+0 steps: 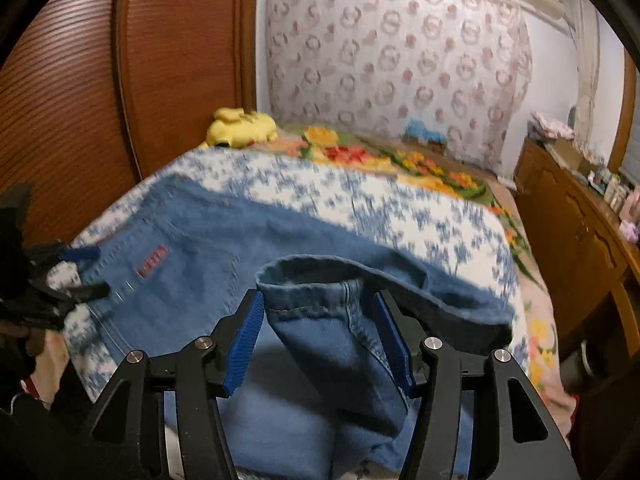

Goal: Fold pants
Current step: 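Lift the jeans leg with the right gripper and fold it over the back pocket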

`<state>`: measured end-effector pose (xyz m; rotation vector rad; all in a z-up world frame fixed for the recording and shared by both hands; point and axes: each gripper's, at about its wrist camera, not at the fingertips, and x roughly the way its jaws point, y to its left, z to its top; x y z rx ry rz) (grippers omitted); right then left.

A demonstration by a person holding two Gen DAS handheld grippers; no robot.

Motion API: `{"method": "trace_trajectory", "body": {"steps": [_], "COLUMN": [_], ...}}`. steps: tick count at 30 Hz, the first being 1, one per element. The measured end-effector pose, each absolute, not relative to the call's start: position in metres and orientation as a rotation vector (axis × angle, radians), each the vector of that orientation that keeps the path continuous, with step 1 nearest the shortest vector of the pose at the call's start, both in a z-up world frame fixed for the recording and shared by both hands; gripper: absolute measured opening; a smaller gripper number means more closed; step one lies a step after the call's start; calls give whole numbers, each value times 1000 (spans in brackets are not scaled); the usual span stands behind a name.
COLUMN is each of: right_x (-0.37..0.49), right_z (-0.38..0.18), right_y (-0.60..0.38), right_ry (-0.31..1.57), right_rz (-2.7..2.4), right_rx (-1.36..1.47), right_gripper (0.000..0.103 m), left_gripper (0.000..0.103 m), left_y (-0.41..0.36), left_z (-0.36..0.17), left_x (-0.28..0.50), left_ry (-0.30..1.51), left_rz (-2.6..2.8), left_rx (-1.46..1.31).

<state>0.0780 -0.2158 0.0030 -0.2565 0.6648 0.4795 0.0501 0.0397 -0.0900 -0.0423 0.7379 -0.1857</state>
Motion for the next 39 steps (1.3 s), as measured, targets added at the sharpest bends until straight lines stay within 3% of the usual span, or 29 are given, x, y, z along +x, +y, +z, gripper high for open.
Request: {"method": "trace_trajectory", "body": {"steps": [3,4,6,8,17,25,26,30,39], "right_x": [90,93,98,100,68,53,54,61,58], "right_z": [-4,-5,-5,-3,69,104,105,101,94], "right_y": [-218,-217,-214,-213,-176,-99,-94,-80,-107], "right_ry": [707,714,730,723,539,506,510,532,551], "right_rz": [461,461,459,463,661,883,894,889,792], "right_rx": [-237,-232,-243,-246,-196,-179,-184,-224,-260], "right_gripper": [57,50,11,5,5,5,8,42,45], "left_gripper": [84,84,84,84,84,84,84,84,84], "left_y": [43,44,45,46,57,81,83,94,92], "left_z": [-92,-92,-92,-93,-78,-59,-58,-56,-57], "left_x": [51,51,51,51,43,25,24,19,26], "left_ry": [741,742,742,742,700,647,644,642,645], "left_rz": [-182,-181,-180,-179,-164,-120,-113,-96,-126], "left_rx": [-47,-49,-52,-51,-62,-79,-82,-99,-127]}}
